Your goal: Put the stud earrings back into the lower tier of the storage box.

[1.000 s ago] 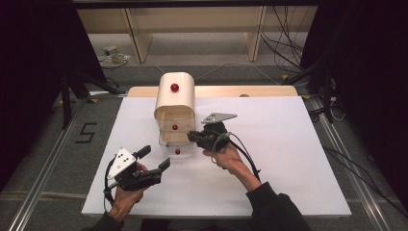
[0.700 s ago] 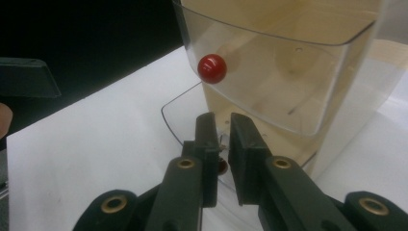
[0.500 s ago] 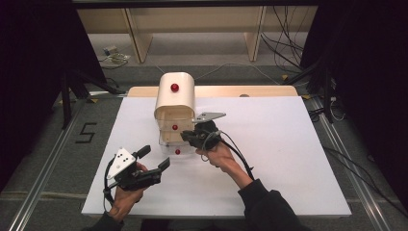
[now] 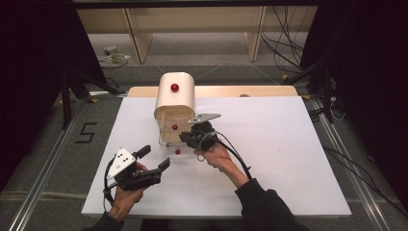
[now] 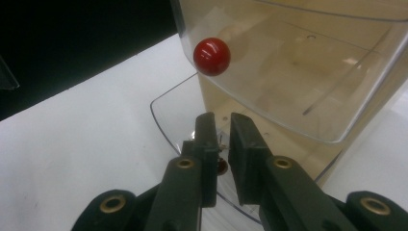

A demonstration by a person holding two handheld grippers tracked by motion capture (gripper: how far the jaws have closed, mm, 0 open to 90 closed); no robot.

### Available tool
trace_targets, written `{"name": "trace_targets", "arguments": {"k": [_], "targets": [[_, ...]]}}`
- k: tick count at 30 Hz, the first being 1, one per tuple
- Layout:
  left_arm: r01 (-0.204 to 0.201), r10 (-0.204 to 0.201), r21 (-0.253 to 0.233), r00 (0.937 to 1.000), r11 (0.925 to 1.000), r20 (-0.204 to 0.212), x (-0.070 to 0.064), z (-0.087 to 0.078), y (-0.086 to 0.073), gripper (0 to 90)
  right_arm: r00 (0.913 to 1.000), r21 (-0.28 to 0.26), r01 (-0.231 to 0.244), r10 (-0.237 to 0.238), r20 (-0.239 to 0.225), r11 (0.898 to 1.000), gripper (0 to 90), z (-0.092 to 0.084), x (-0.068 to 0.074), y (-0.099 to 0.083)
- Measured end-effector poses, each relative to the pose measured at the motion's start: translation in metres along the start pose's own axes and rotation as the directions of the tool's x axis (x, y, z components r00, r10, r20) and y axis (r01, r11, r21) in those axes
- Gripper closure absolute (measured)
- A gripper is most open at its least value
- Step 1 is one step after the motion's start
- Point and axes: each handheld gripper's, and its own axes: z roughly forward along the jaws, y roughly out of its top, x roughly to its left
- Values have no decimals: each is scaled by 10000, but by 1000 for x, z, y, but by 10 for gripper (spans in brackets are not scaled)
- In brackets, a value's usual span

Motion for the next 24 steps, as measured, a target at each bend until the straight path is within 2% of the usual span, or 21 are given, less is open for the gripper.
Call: {"name": "trace_targets", "arguments": {"k": [6,11,20,24], "targets": [[-13,13,16,10000,10000,3,0,0,0,156,10000,133,22,-23,12,9999,824,5,1,-1],[-16,16,11,10000,10000,0,0,0,0,156,9993,190,324,-327,162,9993,823,9,5,-2],[-22,22,12,10000,10000,14,0,-1,1,156,9995,272,269,-274,182,9993,817,13,6,0],[-30,30,10,10000,10000,12,0,-1,1,156,9997,365,208,-213,134,9991,788,17,7,0]]}}
